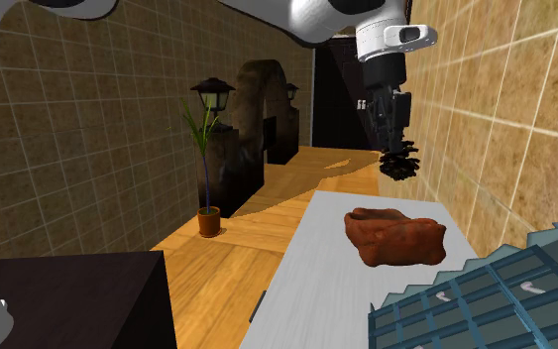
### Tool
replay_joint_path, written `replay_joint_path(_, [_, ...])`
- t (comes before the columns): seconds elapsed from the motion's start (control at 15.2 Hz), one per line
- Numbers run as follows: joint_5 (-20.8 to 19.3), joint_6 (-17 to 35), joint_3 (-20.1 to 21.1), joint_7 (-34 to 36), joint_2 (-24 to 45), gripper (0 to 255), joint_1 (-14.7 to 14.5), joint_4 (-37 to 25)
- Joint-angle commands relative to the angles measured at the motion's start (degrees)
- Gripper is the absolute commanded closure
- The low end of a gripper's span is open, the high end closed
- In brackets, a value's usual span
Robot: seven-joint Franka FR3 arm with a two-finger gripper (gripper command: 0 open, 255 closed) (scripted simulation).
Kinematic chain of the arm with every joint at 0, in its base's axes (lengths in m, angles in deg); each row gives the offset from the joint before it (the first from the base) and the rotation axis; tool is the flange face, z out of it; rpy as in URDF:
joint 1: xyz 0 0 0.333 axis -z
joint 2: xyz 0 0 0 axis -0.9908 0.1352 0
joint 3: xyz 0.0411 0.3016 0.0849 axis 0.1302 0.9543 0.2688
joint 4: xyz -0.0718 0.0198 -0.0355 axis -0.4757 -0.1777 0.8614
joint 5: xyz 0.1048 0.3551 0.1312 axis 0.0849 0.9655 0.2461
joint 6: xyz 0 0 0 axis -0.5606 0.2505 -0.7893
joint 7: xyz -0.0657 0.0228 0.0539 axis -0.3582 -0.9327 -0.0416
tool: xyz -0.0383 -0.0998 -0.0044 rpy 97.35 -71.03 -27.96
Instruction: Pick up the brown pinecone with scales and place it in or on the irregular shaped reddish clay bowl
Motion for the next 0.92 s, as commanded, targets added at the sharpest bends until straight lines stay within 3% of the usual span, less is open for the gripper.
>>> replay_joint_path(0.0, [-0.2,-0.3,-0.1,0.1,2.1,255,-0.4,-2.4])
replay_joint_path(0.86, [-0.9,8.0,-0.4,2.1,3.2,255,0.1,5.1])
